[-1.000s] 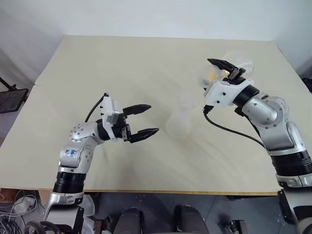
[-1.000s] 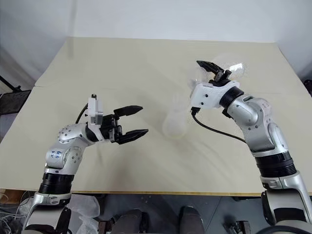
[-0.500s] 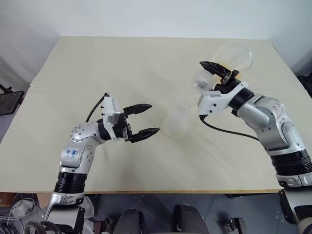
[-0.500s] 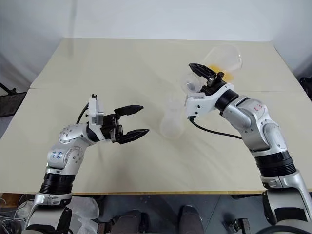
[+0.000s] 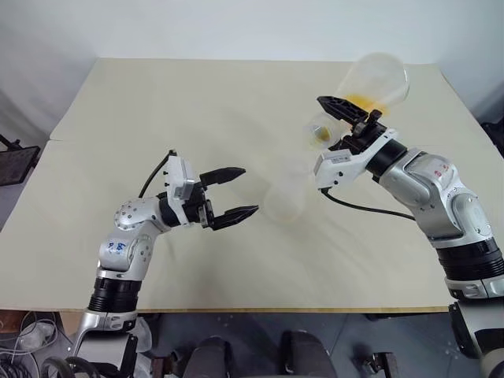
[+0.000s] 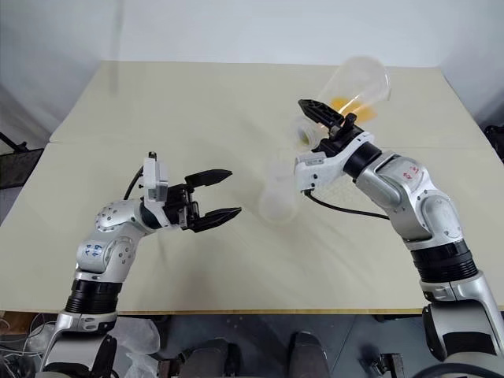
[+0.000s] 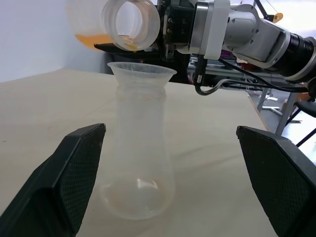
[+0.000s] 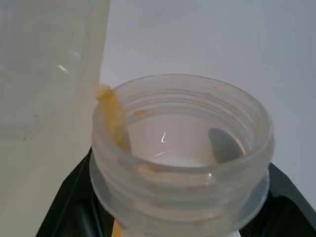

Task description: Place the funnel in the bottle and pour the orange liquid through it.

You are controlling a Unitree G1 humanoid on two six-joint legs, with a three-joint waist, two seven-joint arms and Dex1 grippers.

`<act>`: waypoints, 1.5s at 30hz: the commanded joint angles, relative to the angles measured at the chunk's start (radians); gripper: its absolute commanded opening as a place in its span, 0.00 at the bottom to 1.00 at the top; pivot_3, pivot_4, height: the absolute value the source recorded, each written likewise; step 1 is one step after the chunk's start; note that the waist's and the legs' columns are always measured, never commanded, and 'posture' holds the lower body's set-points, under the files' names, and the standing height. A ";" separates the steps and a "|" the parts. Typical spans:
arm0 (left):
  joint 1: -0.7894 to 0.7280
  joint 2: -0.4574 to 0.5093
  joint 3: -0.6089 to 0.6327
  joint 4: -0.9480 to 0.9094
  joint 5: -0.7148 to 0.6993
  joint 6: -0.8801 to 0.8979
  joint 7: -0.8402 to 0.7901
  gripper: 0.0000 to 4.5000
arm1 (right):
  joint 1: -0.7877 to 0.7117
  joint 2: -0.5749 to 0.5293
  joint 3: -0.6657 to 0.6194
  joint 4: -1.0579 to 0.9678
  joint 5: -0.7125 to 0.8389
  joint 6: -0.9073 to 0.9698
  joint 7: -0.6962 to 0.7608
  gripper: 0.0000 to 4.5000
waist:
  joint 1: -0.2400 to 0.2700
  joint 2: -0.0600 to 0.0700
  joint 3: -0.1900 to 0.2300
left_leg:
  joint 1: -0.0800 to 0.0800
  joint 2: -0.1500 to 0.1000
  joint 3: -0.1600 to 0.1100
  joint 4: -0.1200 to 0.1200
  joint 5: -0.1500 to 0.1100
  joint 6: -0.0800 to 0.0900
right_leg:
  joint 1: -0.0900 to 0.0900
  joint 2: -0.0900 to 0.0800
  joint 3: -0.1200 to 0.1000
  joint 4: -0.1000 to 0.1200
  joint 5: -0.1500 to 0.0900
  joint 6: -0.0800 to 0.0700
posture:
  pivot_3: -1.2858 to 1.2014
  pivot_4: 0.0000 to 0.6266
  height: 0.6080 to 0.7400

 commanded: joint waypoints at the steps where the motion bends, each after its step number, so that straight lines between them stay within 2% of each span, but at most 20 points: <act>1: -0.006 -0.007 -0.001 -0.029 -0.007 -0.019 0.003 1.00 | -0.034 -0.013 -0.016 -0.015 -0.019 -0.001 -0.033 0.55 | 0.000 0.000 0.000 | 0.000 0.000 0.000 0.000 0.000 0.000 | 0.000 0.000 0.000 0.000 0.000 0.000 | 0.52 0.24 1.00; 45: -0.014 -0.019 -0.004 -0.015 -0.003 -0.044 0.025 1.00 | -0.041 -0.025 0.013 0.004 -0.122 -0.034 -0.118 0.55 | -0.001 0.000 0.000 | 0.000 0.000 0.000 0.000 0.000 0.000 | 0.000 0.000 0.000 0.000 0.000 0.000 | 0.52 0.24 1.00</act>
